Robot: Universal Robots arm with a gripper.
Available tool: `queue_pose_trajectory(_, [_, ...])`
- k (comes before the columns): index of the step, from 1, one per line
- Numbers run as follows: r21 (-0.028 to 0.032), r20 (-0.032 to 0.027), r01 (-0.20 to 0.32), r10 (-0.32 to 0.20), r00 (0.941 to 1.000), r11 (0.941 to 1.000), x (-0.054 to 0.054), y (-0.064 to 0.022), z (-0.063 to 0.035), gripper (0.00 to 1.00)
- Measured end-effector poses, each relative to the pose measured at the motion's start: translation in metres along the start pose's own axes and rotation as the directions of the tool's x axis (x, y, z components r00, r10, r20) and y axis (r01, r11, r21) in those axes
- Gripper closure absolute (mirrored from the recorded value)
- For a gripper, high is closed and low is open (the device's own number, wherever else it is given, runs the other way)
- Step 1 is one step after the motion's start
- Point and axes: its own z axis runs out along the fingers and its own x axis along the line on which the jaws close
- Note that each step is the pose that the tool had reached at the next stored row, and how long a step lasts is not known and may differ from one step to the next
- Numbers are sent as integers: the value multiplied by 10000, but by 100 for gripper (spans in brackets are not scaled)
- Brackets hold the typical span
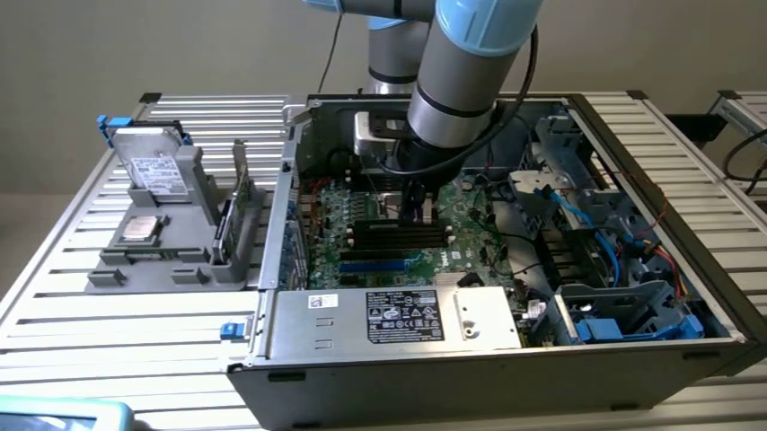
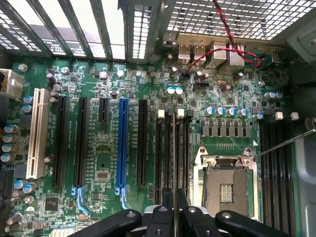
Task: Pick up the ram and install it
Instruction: 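Insert the ram into the slot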
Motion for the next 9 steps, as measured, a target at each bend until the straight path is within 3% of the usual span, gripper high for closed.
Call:
queue_pose_trajectory(6, [1, -4, 0, 0, 10000, 10000, 24, 0, 10, 86])
queue_pose_trajectory(9, [8, -56, -6, 6, 10000, 10000, 31, 2, 18, 86])
